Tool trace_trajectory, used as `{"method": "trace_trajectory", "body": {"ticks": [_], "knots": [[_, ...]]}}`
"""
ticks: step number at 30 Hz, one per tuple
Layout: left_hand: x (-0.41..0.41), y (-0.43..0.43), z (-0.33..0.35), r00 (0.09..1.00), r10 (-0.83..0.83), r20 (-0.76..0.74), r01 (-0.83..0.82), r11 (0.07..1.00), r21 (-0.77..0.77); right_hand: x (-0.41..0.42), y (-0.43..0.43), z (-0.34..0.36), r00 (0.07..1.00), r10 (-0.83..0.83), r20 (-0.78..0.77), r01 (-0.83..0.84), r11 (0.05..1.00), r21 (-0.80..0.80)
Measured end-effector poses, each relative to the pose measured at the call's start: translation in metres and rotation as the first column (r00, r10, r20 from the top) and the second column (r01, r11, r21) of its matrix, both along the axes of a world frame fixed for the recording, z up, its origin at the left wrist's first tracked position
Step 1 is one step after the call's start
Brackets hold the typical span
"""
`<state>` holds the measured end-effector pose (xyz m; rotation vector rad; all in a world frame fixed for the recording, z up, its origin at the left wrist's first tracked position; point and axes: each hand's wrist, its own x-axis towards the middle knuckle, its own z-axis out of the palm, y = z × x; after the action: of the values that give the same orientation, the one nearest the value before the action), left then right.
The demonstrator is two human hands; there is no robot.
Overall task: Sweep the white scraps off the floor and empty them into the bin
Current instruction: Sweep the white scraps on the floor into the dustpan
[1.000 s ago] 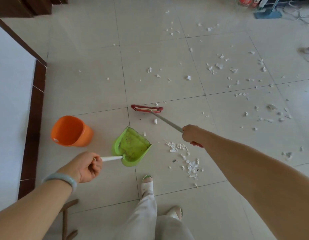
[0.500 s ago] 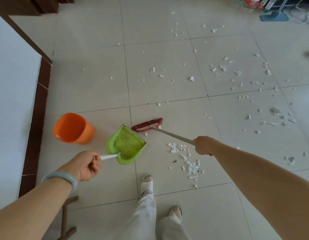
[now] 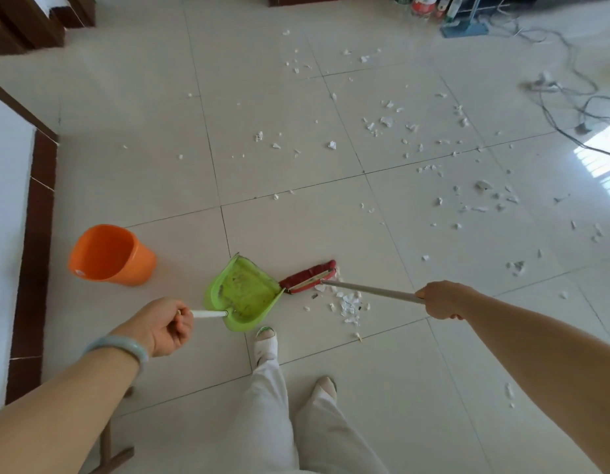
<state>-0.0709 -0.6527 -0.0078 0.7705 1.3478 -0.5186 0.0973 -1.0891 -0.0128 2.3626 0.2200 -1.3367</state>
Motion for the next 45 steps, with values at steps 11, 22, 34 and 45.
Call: {"method": "trace_trajectory", "body": {"ticks": [11,22,34,45], "knots": [[-0.023,-0.066,-0.018,0.990,-0.138,-0.010,0.137,0.989,-0.056,-0.067,-0.107,0.034,0.988,-0.151,0.007,0.151,0.988,0.037],[-0.021,-0.069,-0.025,0.963,-0.269,-0.025,0.266,0.960,-0.087,-0.109,-0.097,0.028,0.853,-0.508,0.115,0.492,0.858,0.146],[-0.018,-0.048,-0.052,0.840,-0.526,-0.130,0.528,0.849,-0.025,-0.199,0.004,-0.041,0.485,-0.871,-0.075,0.864,0.465,0.191],[0.008,-0.053,-0.078,0.748,-0.654,-0.116,0.658,0.753,-0.005,-0.259,0.036,-0.018,0.354,-0.928,-0.116,0.912,0.314,0.265]]}}
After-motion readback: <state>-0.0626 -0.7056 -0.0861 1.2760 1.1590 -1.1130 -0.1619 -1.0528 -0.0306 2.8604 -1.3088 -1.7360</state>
